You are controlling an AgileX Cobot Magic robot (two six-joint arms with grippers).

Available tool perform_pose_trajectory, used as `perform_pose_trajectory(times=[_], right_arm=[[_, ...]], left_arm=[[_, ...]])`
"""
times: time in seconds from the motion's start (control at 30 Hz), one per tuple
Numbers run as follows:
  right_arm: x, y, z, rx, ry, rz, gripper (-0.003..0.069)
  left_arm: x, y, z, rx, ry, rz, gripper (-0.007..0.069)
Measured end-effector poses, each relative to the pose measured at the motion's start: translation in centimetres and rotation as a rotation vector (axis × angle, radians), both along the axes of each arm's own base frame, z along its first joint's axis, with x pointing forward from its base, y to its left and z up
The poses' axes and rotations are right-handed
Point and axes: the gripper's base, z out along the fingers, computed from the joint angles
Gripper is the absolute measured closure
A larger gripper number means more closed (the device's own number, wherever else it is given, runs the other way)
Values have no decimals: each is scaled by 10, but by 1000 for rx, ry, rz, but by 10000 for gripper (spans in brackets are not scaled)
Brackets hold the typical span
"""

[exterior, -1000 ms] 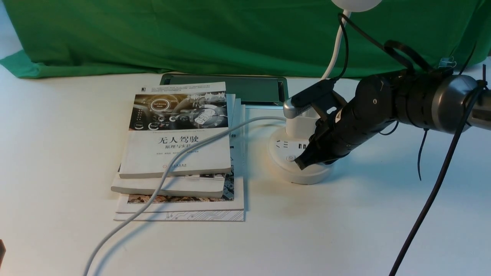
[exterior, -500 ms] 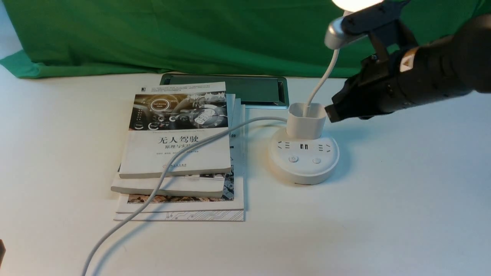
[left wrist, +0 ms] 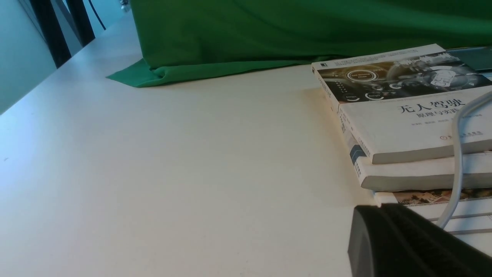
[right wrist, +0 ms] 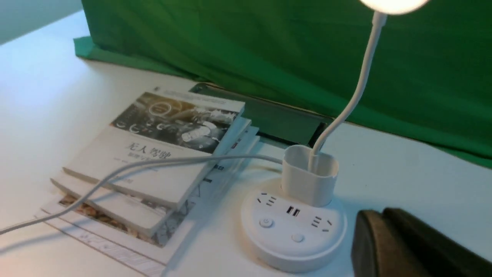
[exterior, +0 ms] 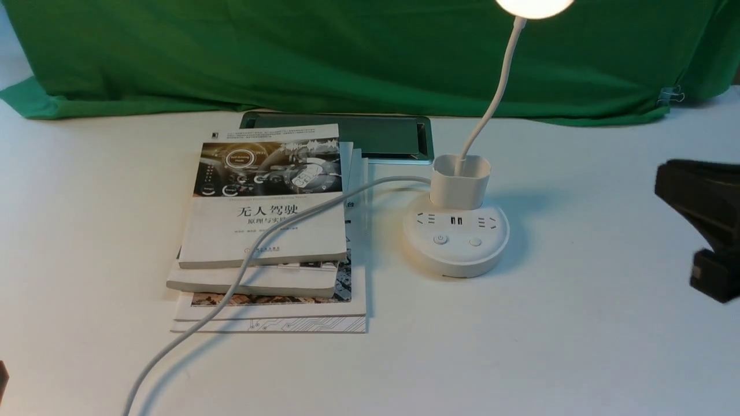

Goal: Turn on the desk lamp on the white desktop with your hand.

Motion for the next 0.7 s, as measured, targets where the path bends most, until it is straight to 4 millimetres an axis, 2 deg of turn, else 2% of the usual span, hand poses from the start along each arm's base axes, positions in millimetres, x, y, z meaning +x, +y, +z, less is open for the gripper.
perform_pose_trajectory(times=[0.03,0.07,0.13,0.2,0.27,0.33,0.37,0.43,0.6,0.7], right_arm=[[0,0,-2,-2,5,0,582],[-11,-6,-8,26,-37,-7,578],[-18,-10,-11,44,-69,-11,574],[-31,-18,-30,74,-122,-24,567],[-35,-21,-39,85,-138,-29,565],[-46,-28,-63,109,-184,-42,562],[-46,-28,-62,112,-189,-43,561],[-54,-33,-82,127,-217,-51,553],[-63,-40,-110,150,-256,-76,542],[-67,-46,-115,166,-300,-135,532]], left_arm=[[0,0,0,0,0,0,603],[0,0,0,0,0,0,603],[0,0,0,0,0,0,603],[0,0,0,0,0,0,603],[0,0,0,0,0,0,603],[0,0,0,0,0,0,603],[0,0,0,0,0,0,603],[0,0,0,0,0,0,603],[0,0,0,0,0,0,603],[0,0,0,0,0,0,603]])
